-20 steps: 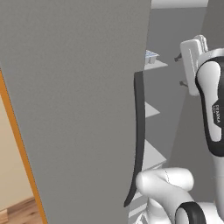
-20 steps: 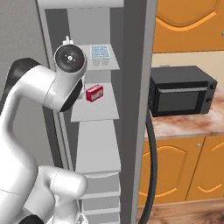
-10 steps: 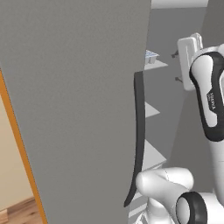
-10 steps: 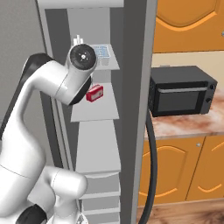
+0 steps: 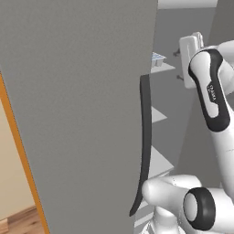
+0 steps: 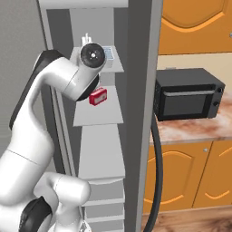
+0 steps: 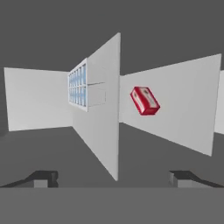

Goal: Open the freezer door, pick up the ice cube tray from the freezer, and place it on the dining counter.

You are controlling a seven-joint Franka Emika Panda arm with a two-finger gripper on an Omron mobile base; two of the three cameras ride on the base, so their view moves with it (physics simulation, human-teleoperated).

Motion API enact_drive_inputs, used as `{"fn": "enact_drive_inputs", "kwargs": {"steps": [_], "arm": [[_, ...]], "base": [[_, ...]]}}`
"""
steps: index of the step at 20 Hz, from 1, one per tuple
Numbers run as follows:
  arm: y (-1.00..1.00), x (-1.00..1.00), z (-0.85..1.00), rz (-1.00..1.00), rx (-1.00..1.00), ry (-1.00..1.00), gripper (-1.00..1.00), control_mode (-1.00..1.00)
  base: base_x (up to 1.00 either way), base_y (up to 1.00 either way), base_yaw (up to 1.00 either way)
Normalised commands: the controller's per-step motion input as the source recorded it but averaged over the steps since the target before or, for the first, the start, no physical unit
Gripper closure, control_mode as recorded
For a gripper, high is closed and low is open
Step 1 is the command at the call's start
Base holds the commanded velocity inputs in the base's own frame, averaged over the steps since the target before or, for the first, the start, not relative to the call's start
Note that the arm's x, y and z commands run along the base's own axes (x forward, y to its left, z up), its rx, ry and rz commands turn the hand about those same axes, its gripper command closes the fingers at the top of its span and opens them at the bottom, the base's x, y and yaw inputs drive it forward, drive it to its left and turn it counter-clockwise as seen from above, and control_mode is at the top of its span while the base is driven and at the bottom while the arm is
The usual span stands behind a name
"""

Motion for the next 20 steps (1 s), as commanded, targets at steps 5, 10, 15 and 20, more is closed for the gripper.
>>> {"fn": "enact_drive_inputs", "kwargs": {"steps": [5,10,15,20], "arm": [[0.0,0.49,0.0,0.0,0.0,0.0,-1.0,-1.0],[0.0,0.42,0.0,0.0,0.0,0.0,-1.0,-1.0],[0.0,0.38,0.0,0.0,0.0,0.0,-1.0,-1.0],[0.0,0.37,0.0,0.0,0.0,0.0,-1.0,-1.0]], "base": [[0.0,0.0,0.0],[0.0,0.0,0.0],[0.0,0.0,0.0],[0.0,0.0,0.0]]}}
